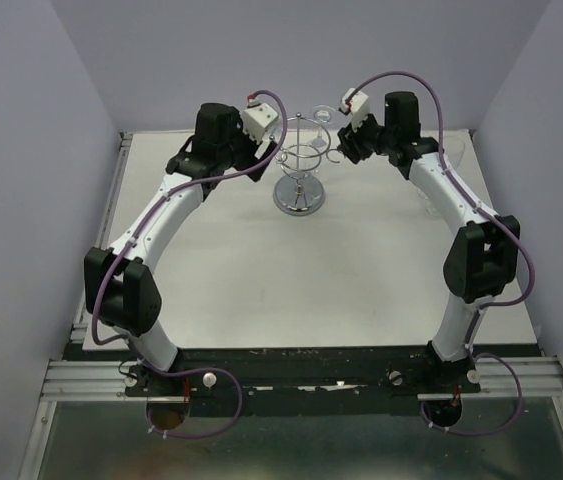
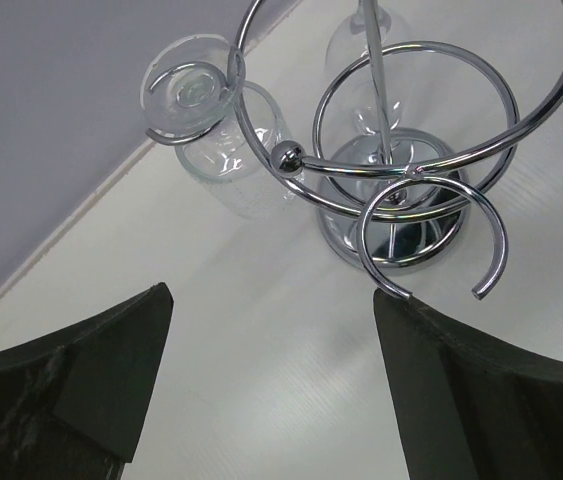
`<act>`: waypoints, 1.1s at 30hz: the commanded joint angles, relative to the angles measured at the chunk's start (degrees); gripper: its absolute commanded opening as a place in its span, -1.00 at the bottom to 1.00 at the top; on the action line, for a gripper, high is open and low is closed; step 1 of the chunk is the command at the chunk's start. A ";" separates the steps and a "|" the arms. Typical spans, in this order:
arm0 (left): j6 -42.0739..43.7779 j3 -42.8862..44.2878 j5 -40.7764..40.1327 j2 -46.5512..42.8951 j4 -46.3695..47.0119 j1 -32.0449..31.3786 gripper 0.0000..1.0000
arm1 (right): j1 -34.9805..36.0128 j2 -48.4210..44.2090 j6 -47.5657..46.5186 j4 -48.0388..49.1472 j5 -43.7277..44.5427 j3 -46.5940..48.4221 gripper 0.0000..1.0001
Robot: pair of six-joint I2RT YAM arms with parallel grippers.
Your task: Take the wine glass off the wine glass rack
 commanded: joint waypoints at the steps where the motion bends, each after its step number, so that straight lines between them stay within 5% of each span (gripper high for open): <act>1: 1.38 2.81 -4.31 1.72 1.08 0.63 0.97 | 1.69 -4.07 -3.29 -0.87 -1.90 -2.54 0.17; 23: 1.21 6.76 -8.01 5.68 -1.03 3.79 0.97 | 10.66 -9.96 1.71 -3.77 -3.22 -6.85 0.19; 33: 1.30 4.75 -3.96 -0.73 -5.85 5.81 0.98 | 10.66 -12.24 7.33 -4.56 -1.46 -2.11 0.33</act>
